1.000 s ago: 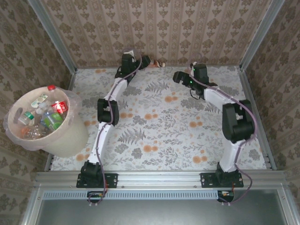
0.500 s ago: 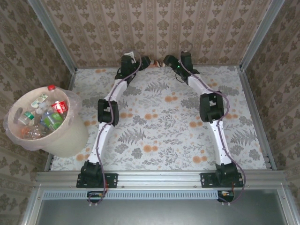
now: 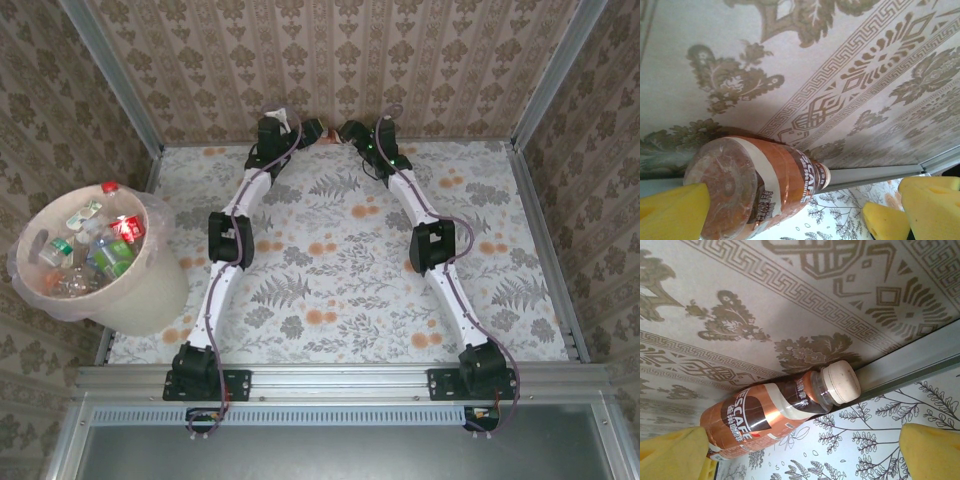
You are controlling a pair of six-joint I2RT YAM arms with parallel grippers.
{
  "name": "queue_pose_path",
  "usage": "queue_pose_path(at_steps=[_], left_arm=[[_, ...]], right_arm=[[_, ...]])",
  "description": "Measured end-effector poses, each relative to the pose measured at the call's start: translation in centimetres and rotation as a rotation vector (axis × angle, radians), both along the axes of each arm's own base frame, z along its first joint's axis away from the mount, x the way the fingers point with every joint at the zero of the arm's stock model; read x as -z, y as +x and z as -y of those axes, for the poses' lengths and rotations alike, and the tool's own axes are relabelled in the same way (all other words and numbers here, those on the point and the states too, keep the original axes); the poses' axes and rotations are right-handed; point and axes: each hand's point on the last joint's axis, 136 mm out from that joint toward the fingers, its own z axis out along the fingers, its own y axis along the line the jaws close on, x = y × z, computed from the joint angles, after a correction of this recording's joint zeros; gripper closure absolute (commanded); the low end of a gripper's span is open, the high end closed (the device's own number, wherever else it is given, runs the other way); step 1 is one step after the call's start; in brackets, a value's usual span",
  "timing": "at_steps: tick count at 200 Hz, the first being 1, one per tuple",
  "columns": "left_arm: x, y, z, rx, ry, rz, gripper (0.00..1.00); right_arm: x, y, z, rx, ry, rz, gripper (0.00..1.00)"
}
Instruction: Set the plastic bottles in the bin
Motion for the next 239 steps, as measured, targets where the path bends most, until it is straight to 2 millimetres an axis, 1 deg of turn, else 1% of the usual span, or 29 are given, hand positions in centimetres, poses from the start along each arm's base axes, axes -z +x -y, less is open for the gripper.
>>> queue_pose_path(at_steps=[44, 65, 87, 112, 126, 144, 164, 179, 188, 199, 210, 221, 239], left_arm=[[0.0, -1.0, 1.6, 0.061, -0.040, -0.033, 0.00], [1.0, -1.7, 2.8, 0.091, -0.044, -0.063, 0.00], [1.9, -2.7, 4.2, 0.128, -0.083, -0.122, 0.03], [1.6, -4.3, 6.7, 0.202, -0.145, -0.160, 0.01], [1.4, -5.7, 8.7, 0.251, -0.153, -0.180, 0.01], [1.0, -7.4, 10.9, 0.301, -0.155, -0.199, 0.03], [0.0, -10.6, 13.8, 0.374, -0.167, -0.232, 0.04], [-0.8, -13.3, 15.1, 0.407, -0.160, -0.266, 0.04], [-1.8, -14.8, 15.4, 0.420, -0.152, -0.272, 0.03], [-3.0, -16.3, 15.1, 0.429, -0.138, -0.269, 0.03], [-4.7, -17.0, 14.3, 0.418, -0.123, -0.244, 0.02], [-6.6, -17.0, 13.3, 0.395, -0.109, -0.201, 0.01], [-9.4, -16.3, 11.9, 0.347, -0.089, -0.120, 0.01]], right_arm=[[-0.1, 0.1, 0.3, -0.007, 0.025, -0.005, 0.01], [-0.1, 0.1, 0.7, -0.008, 0.025, -0.005, 0.00], [-0.1, 0.1, 0.9, -0.017, 0.018, -0.006, 0.00], [0.0, 0.1, 1.1, -0.025, 0.012, -0.009, 0.00], [0.1, 0.0, 1.3, -0.026, 0.003, -0.018, 0.00], [0.0, -0.2, 2.9, -0.009, -0.017, -0.051, 0.00], [0.7, -0.8, 5.3, 0.038, -0.048, -0.130, 0.00], [0.9, -1.2, 6.8, 0.070, -0.071, -0.177, 0.00], [1.2, -1.7, 7.4, 0.084, -0.090, -0.209, 0.00], [1.4, -2.1, 7.9, 0.093, -0.105, -0.238, 0.00], [1.6, -2.4, 7.9, 0.093, -0.111, -0.254, 0.00], [1.7, -2.6, 7.9, 0.090, -0.114, -0.266, 0.00], [1.8, -2.8, 7.7, 0.083, -0.124, -0.276, 0.01]])
